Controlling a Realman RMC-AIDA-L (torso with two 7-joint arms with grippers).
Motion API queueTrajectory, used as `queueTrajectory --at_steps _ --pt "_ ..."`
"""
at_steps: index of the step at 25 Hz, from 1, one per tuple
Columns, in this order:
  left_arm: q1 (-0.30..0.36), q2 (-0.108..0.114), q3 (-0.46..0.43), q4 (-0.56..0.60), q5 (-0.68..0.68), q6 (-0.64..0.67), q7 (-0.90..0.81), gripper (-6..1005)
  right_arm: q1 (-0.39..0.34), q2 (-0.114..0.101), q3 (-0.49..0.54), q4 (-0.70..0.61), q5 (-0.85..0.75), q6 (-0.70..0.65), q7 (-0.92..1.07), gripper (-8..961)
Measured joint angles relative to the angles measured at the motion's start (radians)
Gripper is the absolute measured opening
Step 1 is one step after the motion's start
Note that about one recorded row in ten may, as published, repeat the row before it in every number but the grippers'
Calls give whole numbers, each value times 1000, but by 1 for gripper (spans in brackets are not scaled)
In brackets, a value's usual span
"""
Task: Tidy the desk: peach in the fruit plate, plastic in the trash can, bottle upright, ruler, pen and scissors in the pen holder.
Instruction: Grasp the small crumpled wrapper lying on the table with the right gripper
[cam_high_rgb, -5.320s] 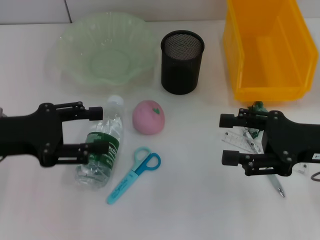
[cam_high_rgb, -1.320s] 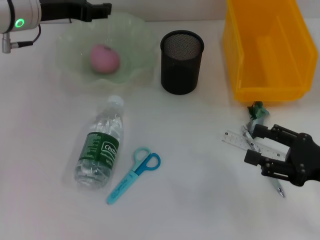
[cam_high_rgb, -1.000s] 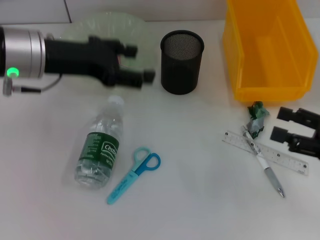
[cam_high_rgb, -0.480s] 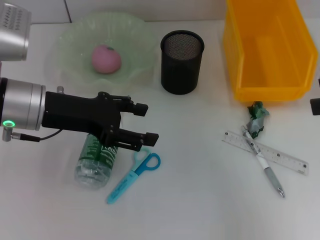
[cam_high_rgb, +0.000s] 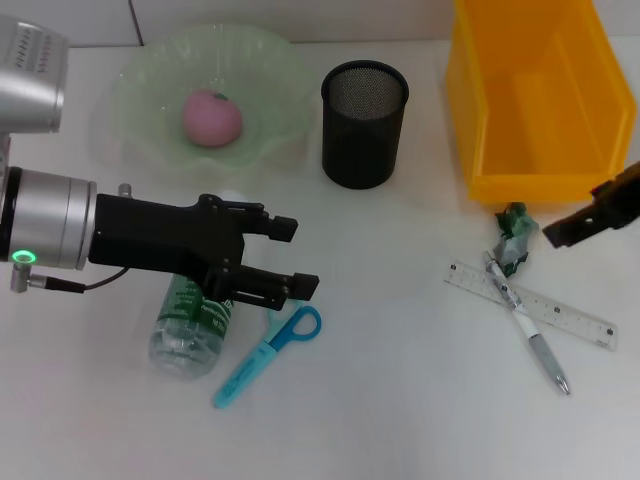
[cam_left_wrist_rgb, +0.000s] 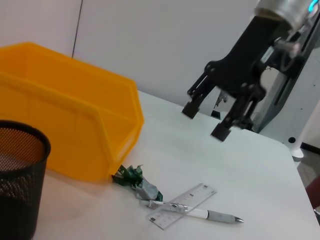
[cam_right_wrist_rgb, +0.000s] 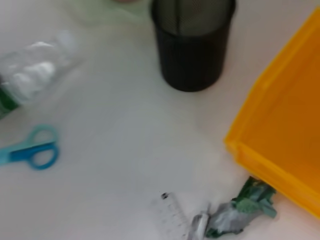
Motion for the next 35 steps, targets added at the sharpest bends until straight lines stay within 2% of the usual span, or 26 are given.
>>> queueTrajectory --at_steps 1,6,10,21,32,35 --pt "0 0 1 -1 1 -3 0 828 -8 1 -25 72 -2 87 39 827" --pt "2 0 1 -3 2 -7 1 828 -18 2 -44 179 -1 202 99 827" --pt "2 0 -1 -3 2 -8 2 828 -22 2 -45 210 -1 234 109 826" --pt "-14 -1 7 -54 1 -38 12 828 16 1 -74 413 -2 422 128 825" --pt "4 -4 9 -58 -4 -45 13 827 50 -3 -76 536 47 518 114 824" --pt "5 -3 8 -58 -4 -45 13 827 51 -2 -81 545 47 527 112 724"
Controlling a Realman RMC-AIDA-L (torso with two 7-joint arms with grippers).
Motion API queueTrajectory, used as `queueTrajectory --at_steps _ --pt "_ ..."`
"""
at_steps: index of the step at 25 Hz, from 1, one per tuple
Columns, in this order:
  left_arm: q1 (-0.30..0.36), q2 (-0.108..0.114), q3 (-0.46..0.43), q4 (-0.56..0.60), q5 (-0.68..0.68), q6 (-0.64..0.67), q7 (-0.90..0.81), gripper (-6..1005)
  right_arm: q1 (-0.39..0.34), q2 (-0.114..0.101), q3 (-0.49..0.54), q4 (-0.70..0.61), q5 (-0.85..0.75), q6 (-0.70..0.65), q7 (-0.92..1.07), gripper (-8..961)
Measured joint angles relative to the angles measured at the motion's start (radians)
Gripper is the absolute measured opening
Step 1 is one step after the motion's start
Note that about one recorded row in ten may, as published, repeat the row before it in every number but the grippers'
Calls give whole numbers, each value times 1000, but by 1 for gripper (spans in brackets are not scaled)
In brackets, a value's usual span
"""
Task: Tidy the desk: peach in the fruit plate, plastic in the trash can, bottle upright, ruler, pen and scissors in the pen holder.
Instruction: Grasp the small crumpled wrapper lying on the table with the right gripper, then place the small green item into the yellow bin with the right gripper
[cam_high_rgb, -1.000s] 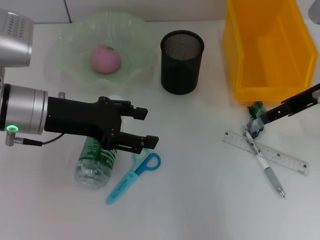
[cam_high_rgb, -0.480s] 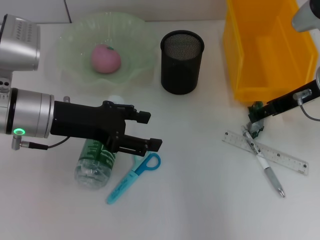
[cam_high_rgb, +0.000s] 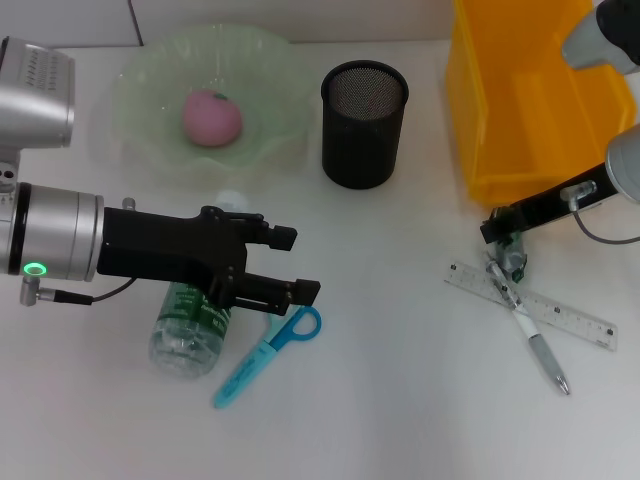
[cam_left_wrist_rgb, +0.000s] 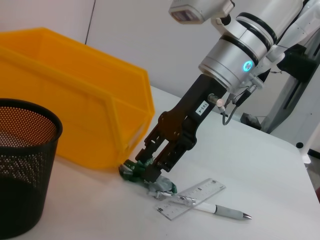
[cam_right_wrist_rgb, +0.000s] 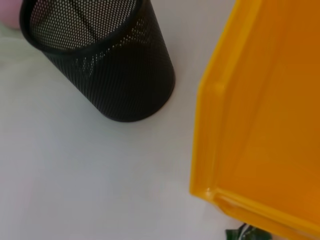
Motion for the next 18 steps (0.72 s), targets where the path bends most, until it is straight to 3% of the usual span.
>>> queueTrajectory --at_steps 9,18 --pt "0 1 -1 0 3 -13 1 827 -3 0 -16 3 22 4 -26 380" --pt "-8 3 -1 0 0 -14 2 827 -12 -4 -15 -7 54 -11 -66 189"
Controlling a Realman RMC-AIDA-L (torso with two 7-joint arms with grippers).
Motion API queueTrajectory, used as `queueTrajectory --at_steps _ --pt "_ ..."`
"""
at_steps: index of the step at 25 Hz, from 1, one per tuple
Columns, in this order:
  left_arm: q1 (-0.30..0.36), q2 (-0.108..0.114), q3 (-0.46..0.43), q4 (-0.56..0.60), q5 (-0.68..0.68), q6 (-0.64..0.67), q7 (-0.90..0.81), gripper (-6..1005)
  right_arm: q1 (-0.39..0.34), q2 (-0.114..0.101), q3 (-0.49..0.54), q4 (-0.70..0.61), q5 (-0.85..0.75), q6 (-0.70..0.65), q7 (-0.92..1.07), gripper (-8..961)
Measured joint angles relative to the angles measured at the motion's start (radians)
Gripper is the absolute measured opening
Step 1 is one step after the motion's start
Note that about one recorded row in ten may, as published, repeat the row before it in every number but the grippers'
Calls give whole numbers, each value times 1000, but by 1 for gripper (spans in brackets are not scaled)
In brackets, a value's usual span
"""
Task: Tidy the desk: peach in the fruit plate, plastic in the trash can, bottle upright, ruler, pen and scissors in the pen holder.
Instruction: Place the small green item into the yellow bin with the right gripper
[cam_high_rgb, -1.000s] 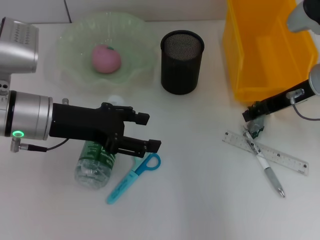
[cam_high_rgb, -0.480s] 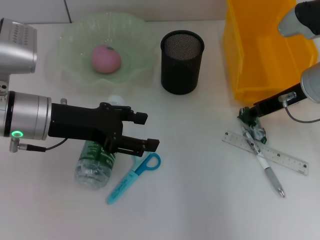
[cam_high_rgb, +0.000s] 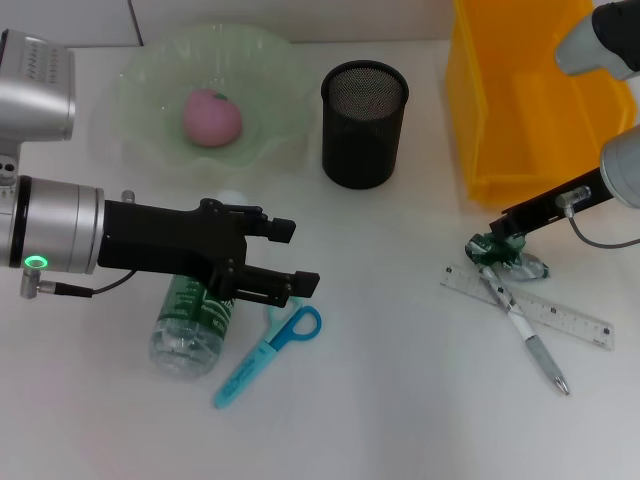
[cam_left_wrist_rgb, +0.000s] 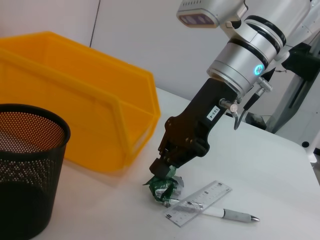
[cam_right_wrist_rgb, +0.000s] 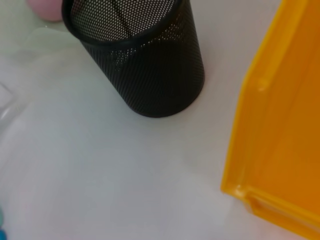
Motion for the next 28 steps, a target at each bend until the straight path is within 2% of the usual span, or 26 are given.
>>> queueTrajectory --at_steps 7,14,17,18,19,22,23,27,28 --pt "-1 0 -1 0 0 -1 0 827 -22 1 10 -44 0 -2 -10 -1" --pt "-1 -2 -5 0 0 0 0 827 -97 -1 21 -189 80 -52 -42 24" --pt "-1 -2 -5 0 0 5 0 826 -120 -2 93 -257 171 -100 -81 35" --pt "-2 -3 -3 2 -4 8 -5 826 -114 -4 168 -289 222 -131 -103 39" --pt "-2 -3 -3 2 -4 8 -5 826 -114 -4 168 -289 222 -131 -103 42" --pt "-11 -4 0 2 -9 11 -12 826 -90 -10 274 -306 265 -140 -135 53" --pt "-14 -4 -1 0 -11 13 -13 826 -73 -13 335 -301 270 -110 -169 56" --pt "-17 -4 -7 0 -14 14 -16 826 -59 -13 408 -267 280 -30 -226 71" --pt "-18 -4 -8 1 -18 13 -22 826 -55 -16 429 -215 308 21 -265 74"
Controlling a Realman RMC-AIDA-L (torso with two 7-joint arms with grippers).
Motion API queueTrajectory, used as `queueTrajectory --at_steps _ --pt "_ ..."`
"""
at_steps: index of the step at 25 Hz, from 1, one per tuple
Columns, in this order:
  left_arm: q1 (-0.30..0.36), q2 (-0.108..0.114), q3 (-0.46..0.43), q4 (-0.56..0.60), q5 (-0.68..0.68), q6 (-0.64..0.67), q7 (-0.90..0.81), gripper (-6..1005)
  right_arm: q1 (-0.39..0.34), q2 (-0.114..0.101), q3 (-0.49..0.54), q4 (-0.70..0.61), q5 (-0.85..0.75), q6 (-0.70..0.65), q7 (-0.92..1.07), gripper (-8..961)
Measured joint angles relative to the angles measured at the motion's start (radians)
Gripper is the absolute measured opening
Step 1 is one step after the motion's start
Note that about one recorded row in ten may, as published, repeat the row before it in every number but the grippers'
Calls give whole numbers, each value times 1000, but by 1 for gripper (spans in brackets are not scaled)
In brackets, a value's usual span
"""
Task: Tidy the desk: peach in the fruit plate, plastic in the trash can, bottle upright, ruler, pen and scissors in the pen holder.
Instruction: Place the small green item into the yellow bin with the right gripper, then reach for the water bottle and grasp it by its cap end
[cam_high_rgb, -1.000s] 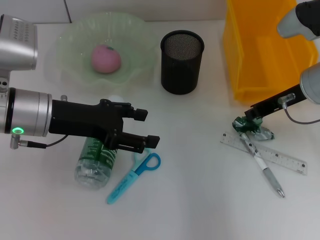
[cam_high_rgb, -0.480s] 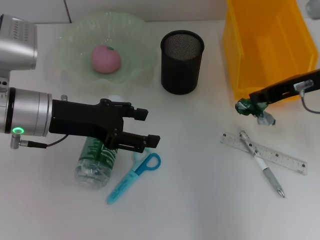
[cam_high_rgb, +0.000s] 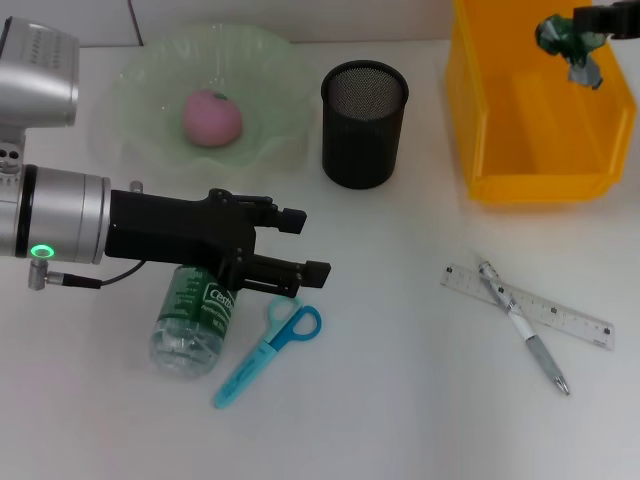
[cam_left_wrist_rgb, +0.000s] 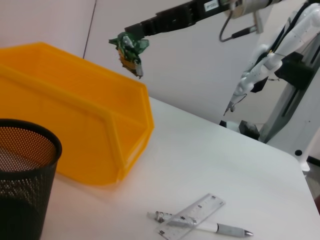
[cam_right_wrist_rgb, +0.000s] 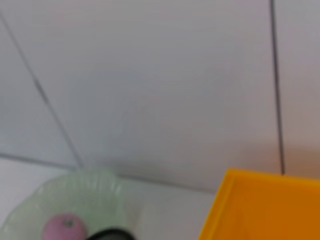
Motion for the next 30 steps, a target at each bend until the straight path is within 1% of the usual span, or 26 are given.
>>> queueTrajectory --at_steps 1,2,4,5,6,8,9,10,11,13,14,16,17,18,19,20,21,23,24,25,26,27,28,29,30 --pt "0 0 0 0 0 0 0 826 0 0 0 0 0 0 0 78" --pt "0 0 0 0 -3 0 -4 826 2 -4 2 34 22 21 -23 82" --pt "-1 3 0 1 -5 1 -8 826 14 -16 2 111 61 41 -70 89" --pt "-1 5 -1 1 -5 2 -8 826 25 -22 11 175 88 52 -94 92" --pt "-1 5 -1 1 -5 2 -8 826 25 -22 11 175 88 52 -94 96" --pt "1 8 -6 1 -6 6 -8 826 27 -23 24 218 124 68 -122 103" --pt "2 9 -10 3 -6 10 -8 826 23 -23 30 238 157 78 -149 107" --pt "4 11 -13 6 -6 16 -8 826 9 -21 45 264 226 87 -207 110" --pt "5 16 -24 10 -6 37 -7 826 -2 -19 58 276 279 86 -255 114" --pt "4 23 -39 12 -6 57 -9 826 -25 -15 84 304 383 70 -355 180" --pt "4 23 -39 12 -6 57 -9 826 -25 -15 84 304 383 70 -355 213" --pt "2 32 -52 13 -3 64 -24 826 -54 -17 99 343 496 33 -458 280" --pt "1 39 -55 19 -2 66 -45 826 -65 -25 100 359 534 0 -490 313" --pt "1 54 -56 41 0 68 -105 826 -86 -48 101 388 579 -91 -541 335" --pt "1 54 -56 41 0 68 -105 826 -86 -48 101 388 579 -91 -541 356" --pt "0 61 -56 56 4 68 -142 826 -102 -75 97 410 580 -208 -581 378" --pt "-2 71 -57 87 13 63 -208 826 -102 -75 97 410 580 -208 -581 400" --pt "-2 73 -57 100 20 62 -236 825 -117 -95 92 436 560 -335 -646 443" --pt "-10 76 -57 180 76 51 -371 825 -126 -99 91 451 543 -397 -690 464" --pt "-15 73 -57 221 110 48 -426 825 -147 -94 90 483 502 -469 -782 486" --pt "-15 73 -57 221 110 48 -426 825 -147 -94 90 483 502 -469 -782 508" --pt "-21 68 -57 258 151 43 -490 825 -161 -83 90 498 481 -478 -823 529" --pt "-59 45 -57 346 302 21 -705 825 -183 -63 91 522 441 -477 -902 551" --pt "-80 36 -57 360 351 15 -772 825 -191 -50 93 537 424 -474 -941 589" --pt "-80 36 -57 360 351 15 -772 825 -191 -50 93 537 424 -474 -941 628"
